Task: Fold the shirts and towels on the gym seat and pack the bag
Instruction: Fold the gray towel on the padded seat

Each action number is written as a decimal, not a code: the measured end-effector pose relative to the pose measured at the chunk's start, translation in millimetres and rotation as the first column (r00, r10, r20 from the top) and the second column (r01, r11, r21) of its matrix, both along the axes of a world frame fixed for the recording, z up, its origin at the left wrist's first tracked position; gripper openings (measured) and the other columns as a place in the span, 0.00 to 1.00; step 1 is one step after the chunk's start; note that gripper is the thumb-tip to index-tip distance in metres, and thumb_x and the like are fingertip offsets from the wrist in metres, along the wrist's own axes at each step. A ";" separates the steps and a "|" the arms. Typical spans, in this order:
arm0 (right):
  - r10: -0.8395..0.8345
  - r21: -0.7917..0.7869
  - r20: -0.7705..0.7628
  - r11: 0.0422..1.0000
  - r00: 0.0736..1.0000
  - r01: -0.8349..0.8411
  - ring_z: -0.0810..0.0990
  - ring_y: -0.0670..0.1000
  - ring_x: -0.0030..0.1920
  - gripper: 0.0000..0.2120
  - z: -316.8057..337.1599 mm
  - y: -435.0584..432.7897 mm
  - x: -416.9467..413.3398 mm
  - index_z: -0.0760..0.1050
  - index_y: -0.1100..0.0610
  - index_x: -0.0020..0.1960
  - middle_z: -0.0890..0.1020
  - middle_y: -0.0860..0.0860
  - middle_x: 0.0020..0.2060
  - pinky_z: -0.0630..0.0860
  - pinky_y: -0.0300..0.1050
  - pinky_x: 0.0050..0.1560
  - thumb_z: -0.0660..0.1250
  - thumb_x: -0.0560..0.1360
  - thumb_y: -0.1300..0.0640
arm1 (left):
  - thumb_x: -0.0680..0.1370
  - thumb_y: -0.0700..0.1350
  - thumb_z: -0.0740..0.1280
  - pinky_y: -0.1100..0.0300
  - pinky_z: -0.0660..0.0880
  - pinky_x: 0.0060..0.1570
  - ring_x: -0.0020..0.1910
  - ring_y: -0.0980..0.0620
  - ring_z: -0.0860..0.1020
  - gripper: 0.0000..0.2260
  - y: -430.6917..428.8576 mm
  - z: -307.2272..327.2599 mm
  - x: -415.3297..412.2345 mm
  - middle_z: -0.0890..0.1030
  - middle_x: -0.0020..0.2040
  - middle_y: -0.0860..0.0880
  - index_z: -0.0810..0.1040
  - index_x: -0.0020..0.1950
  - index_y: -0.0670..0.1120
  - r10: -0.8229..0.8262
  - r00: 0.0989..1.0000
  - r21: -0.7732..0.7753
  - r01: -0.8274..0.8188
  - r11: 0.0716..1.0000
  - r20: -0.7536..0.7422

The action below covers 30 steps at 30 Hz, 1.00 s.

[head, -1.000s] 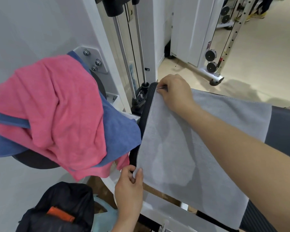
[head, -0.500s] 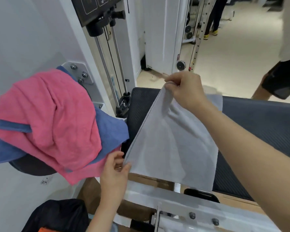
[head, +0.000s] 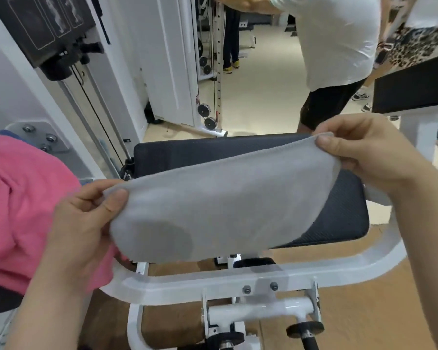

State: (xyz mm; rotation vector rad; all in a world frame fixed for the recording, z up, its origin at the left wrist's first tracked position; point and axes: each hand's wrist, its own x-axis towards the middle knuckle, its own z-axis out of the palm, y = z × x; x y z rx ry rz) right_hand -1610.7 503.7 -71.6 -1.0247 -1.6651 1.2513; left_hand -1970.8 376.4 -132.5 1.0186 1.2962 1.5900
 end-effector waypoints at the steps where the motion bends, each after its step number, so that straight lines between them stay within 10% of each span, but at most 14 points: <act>1: -0.030 -0.007 0.011 1.000 0.999 0.030 0.78 0.46 0.37 0.09 -2.6 -0.1 7.6 0.84 0.54 0.40 0.81 0.49 0.35 0.77 0.36 0.34 0.73 0.63 0.51 | 0.55 0.58 0.79 0.63 0.80 0.36 0.35 0.55 0.81 0.19 8.9 1.1 4.5 0.84 0.37 0.51 0.86 0.42 0.51 0.019 1.000 0.002 -0.019 1.000 -0.001; 6: -0.273 -0.001 0.176 0.961 0.946 0.277 0.79 0.49 0.42 0.08 -37.3 29.1 23.8 0.82 0.58 0.53 0.81 0.55 0.46 0.79 0.36 0.35 0.69 0.75 0.62 | 0.73 0.45 0.71 0.69 0.77 0.38 0.36 0.60 0.80 0.03 64.9 -19.9 35.2 0.84 0.37 0.55 0.84 0.43 0.49 0.070 0.989 -0.078 -0.080 0.994 -0.132; 12: -0.396 0.038 0.398 0.908 0.827 0.416 0.80 0.48 0.51 0.11 -122.4 91.1 14.8 0.82 0.56 0.56 0.83 0.50 0.51 0.78 0.46 0.56 0.68 0.76 0.63 | 0.74 0.40 0.73 0.62 0.76 0.44 0.39 0.57 0.78 0.07 141.7 -72.9 48.9 0.83 0.39 0.53 0.82 0.40 0.52 0.176 0.887 -0.197 -0.281 0.939 -0.427; 23: -0.478 0.255 0.490 0.878 0.729 0.404 0.77 0.48 0.45 0.09 -148.2 145.2 -3.7 0.83 0.56 0.45 0.81 0.47 0.40 0.69 0.42 0.46 0.65 0.79 0.57 | 0.76 0.46 0.70 0.60 0.73 0.52 0.47 0.57 0.78 0.05 206.2 -94.2 44.9 0.82 0.46 0.56 0.85 0.50 0.51 0.204 0.676 -0.115 -0.395 0.912 -0.708; 30: -0.550 0.366 0.450 0.832 0.704 0.416 0.75 0.52 0.46 0.07 -147.8 179.6 -17.3 0.82 0.58 0.46 0.79 0.51 0.42 0.68 0.45 0.46 0.65 0.78 0.60 | 0.74 0.44 0.72 0.66 0.72 0.49 0.45 0.57 0.80 0.04 236.9 -90.5 42.3 0.82 0.41 0.57 0.85 0.48 0.49 0.293 0.721 -0.110 -0.455 0.883 -0.628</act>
